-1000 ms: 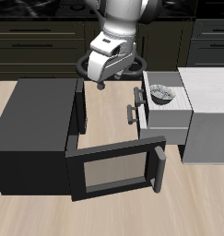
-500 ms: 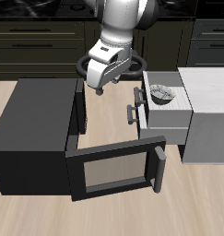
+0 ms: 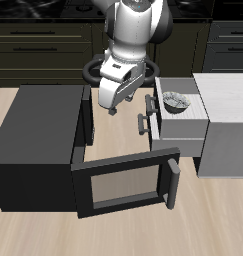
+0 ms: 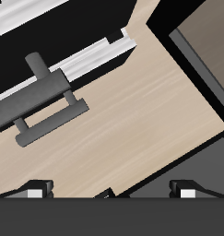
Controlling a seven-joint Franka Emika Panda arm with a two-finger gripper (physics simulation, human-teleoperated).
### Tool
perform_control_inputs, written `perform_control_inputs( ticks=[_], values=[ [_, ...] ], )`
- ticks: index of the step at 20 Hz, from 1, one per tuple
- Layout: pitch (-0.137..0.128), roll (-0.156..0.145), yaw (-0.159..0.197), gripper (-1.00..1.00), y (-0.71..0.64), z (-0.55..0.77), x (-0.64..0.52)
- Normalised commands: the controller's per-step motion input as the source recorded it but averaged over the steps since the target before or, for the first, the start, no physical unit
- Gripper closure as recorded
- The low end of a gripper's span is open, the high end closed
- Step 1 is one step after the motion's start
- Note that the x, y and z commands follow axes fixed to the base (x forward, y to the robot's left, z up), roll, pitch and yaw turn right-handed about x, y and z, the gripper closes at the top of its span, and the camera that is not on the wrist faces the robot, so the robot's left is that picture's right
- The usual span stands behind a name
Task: Place the bowl in the top drawer and close the top drawer
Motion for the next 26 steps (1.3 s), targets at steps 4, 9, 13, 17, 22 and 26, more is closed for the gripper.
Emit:
perform_control_inputs(
  ticks=[4,9,13,17,22,26],
  values=[
    [0.015,0.071,-0.018,-1.0,0.32,-0.3,0.09],
    [-0.019,0.081,-0.021,-1.0,0.43,-0.04,0.03],
    [-0.009,0.084,-0.025,-1.0,0.41,-0.01,0.01],
    [-0.006,0.054,-0.01,-1.0,0.26,-0.06,0.04],
    [-0.004,0.036,0.015,-1.0,0.17,-0.09,0.02],
    [0.005,0.056,-0.003,-1.0,0.27,-0.15,0.01]
  ],
)
